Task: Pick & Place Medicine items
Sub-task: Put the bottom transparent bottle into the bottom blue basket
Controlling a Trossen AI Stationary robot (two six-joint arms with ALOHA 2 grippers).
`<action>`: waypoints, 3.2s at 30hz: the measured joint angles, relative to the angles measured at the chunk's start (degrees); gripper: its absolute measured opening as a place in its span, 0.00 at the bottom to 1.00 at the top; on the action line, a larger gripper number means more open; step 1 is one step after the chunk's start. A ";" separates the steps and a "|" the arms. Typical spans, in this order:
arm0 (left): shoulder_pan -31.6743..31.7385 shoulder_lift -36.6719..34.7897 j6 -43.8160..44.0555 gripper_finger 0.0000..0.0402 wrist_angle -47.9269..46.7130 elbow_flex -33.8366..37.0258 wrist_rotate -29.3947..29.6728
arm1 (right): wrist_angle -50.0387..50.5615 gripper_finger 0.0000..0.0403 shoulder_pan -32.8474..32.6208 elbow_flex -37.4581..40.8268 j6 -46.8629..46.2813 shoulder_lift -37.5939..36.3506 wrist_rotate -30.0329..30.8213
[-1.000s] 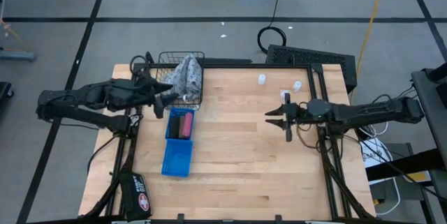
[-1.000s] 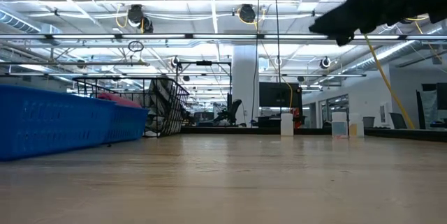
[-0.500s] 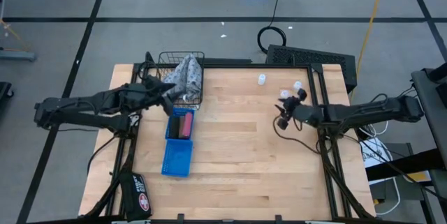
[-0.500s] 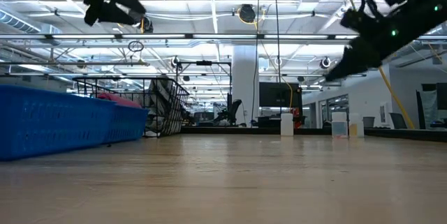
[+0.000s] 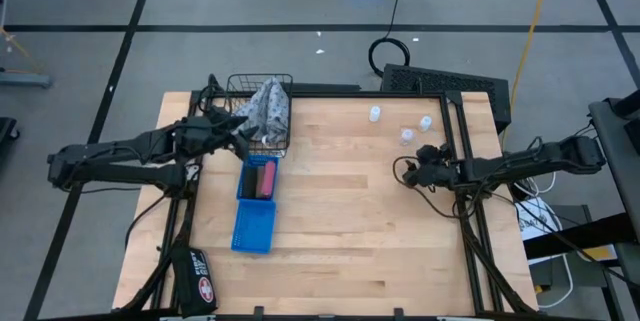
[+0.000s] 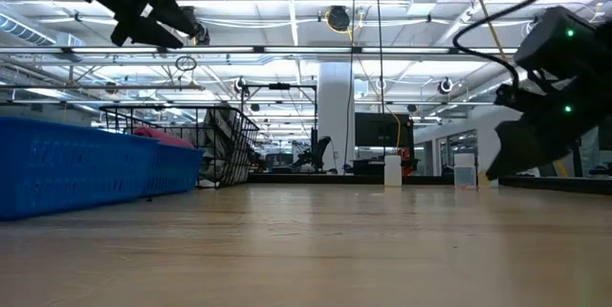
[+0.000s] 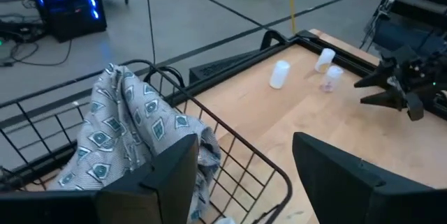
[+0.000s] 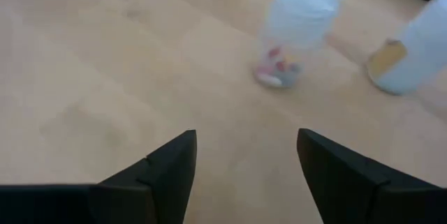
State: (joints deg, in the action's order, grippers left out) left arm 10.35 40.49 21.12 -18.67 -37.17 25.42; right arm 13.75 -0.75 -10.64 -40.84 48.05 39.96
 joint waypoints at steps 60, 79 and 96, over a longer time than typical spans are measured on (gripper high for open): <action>0.90 5.70 -4.34 0.60 7.00 0.04 0.12 | -63.54 0.33 29.66 5.47 27.45 35.40 -19.07; 0.87 5.68 4.20 0.60 9.92 0.02 -0.34 | -74.43 0.33 21.48 5.20 29.57 35.52 -41.12; -3.41 19.55 9.43 0.60 23.97 -1.18 -19.38 | -62.13 0.33 -2.34 -9.27 34.00 35.52 -38.28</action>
State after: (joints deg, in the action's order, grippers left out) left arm 6.94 60.04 30.55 5.30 -38.35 6.04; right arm -48.38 -3.09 -19.91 -6.84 83.57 1.67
